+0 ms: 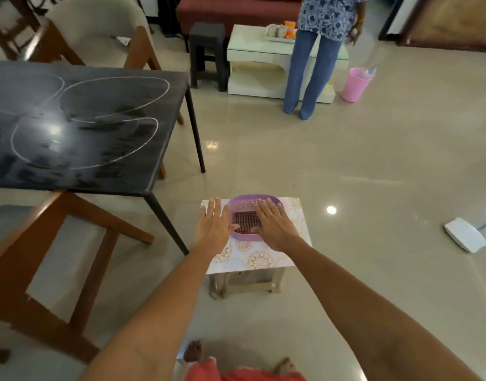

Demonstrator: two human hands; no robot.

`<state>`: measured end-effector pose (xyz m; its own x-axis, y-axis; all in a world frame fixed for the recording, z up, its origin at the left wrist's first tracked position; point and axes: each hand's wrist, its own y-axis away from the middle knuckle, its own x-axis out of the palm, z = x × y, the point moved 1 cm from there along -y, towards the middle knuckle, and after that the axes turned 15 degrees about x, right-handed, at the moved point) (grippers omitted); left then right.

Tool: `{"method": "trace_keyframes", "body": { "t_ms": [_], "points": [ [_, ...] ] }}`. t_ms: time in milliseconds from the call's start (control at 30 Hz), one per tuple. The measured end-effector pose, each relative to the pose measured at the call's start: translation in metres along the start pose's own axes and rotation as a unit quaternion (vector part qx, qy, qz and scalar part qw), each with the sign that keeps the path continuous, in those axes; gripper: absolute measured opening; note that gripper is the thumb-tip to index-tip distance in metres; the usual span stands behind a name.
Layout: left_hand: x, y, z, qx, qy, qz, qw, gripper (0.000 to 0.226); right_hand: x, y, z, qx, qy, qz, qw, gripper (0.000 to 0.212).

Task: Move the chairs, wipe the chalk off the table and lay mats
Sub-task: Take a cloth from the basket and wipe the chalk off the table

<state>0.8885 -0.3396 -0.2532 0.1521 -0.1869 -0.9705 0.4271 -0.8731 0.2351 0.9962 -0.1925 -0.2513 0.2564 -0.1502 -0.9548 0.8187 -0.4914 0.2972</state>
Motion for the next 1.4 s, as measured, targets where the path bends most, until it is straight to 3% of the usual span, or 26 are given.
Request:
{"method": "trace_keyframes", "body": {
  "t_ms": [367,700,900,1167,1400],
  "points": [
    [0.026,-0.044,-0.063,-0.128,0.038,-0.007,0.991,0.071,0.024,-0.047,-0.088,-0.125,0.055,0.016,0.991,0.062],
    [0.036,-0.106,-0.083,-0.254,0.132,-0.025,0.958,0.067,0.026,-0.128,-0.096,-0.284,0.100,0.038,0.953,0.061],
    [0.023,-0.119,-0.089,-0.321,0.127,-0.030,0.938,0.064,0.005,-0.166,-0.097,-0.360,0.152,0.048,0.919,0.060],
    [0.025,-0.136,-0.118,-0.457,0.179,-0.032,0.871,0.064,-0.003,-0.202,-0.091,-0.498,0.197,0.031,0.844,0.056],
    [0.017,-0.177,-0.159,-0.610,0.267,-0.077,0.742,0.059,-0.006,-0.250,-0.094,-0.613,0.253,0.035,0.748,0.052]
  ]
}}
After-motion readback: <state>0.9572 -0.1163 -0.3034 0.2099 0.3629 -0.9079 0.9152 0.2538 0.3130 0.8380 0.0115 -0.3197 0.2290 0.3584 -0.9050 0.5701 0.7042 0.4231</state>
